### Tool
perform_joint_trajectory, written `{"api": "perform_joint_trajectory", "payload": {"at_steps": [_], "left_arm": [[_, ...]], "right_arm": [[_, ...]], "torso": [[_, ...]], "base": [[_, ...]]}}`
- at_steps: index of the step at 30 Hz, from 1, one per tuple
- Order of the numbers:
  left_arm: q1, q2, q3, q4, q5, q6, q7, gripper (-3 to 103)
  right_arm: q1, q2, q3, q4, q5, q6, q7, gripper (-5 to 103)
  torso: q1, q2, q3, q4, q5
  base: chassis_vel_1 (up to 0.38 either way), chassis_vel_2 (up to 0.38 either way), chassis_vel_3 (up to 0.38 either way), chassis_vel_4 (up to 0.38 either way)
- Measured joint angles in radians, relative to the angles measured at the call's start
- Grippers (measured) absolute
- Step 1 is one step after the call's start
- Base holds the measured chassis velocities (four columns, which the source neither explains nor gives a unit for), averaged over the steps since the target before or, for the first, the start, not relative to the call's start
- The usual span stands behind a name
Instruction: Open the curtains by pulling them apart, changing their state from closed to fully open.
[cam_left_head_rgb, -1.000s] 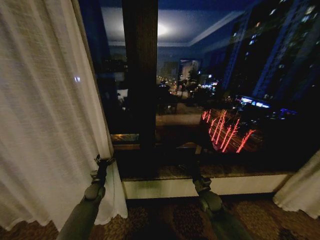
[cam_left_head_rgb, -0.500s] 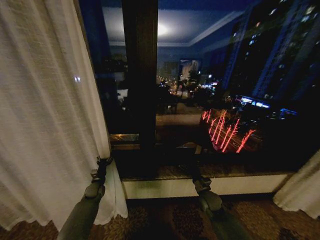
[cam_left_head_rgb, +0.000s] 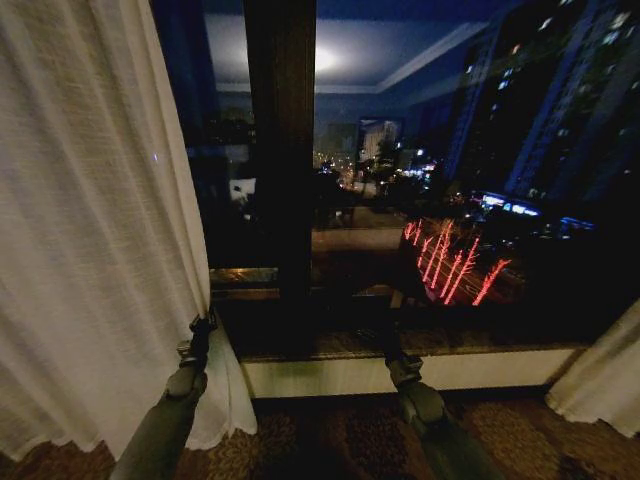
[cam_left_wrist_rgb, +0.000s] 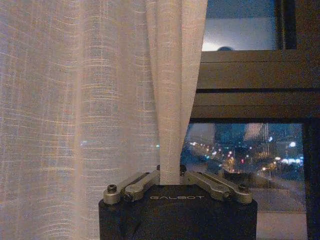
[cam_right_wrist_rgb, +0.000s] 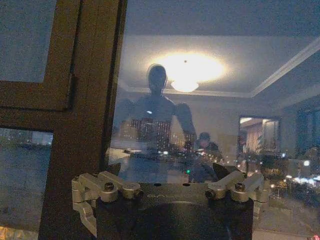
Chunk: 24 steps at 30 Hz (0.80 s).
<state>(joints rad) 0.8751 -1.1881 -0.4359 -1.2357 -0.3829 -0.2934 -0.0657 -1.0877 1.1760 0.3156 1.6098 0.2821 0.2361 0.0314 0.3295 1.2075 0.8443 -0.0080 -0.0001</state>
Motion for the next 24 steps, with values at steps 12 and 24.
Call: {"api": "perform_joint_trajectory", "payload": {"at_steps": [12,24], "left_arm": [[0.004,0.011,-0.009,-0.002,-0.009,-0.004,0.001,1],[0.000,0.014,-0.014,0.012,-0.011,-0.018,0.000,1]], "right_arm": [[0.000,0.000,0.000,0.000,0.000,0.000,0.000,100],[0.000,0.000,0.000,0.000,0.000,0.000,0.000,100]], "torso": [[0.000,0.000,0.000,-0.0001,0.0001],[0.000,0.000,0.000,0.0002,0.0000]], "base": [[0.010,0.010,-0.012,-0.014],[0.169,0.176,-0.166,-0.173]]}}
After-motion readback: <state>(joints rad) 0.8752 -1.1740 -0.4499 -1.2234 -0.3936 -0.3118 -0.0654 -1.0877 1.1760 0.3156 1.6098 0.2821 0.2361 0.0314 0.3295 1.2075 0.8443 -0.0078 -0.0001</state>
